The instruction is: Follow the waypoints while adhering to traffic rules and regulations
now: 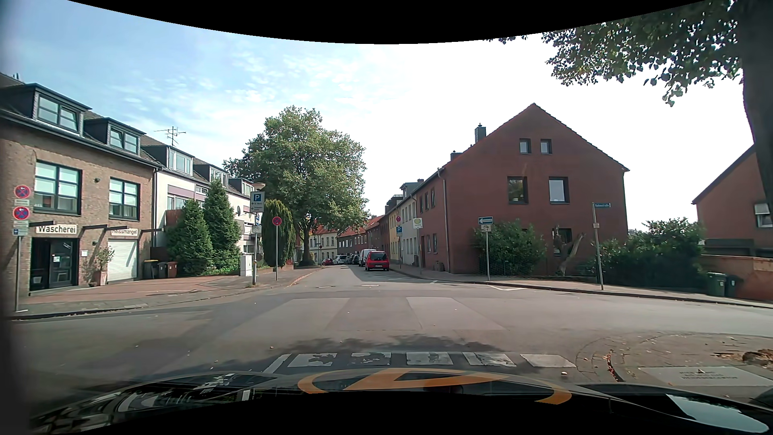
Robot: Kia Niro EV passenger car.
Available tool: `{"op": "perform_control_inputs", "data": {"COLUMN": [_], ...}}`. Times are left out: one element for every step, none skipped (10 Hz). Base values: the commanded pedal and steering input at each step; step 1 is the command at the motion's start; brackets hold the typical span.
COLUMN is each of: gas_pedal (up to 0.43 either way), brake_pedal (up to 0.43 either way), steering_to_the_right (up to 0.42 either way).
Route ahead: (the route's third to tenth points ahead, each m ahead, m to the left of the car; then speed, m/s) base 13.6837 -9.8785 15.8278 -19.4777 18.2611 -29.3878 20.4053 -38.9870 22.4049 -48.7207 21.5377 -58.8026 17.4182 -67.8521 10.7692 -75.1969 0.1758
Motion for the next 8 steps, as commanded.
{"op": "perform_control_inputs", "data": {"gas_pedal": [0.000, 0.000, 0.000, 0.000, 0.000, 0.000, 0.000, 0.000], "brake_pedal": [0.146, 0.146, 0.146, 0.146, 0.146, 0.146, 0.140, 0.140], "steering_to_the_right": [0.007, 0.008, 0.008, 0.008, 0.008, 0.008, 0.008, 0.007]}}
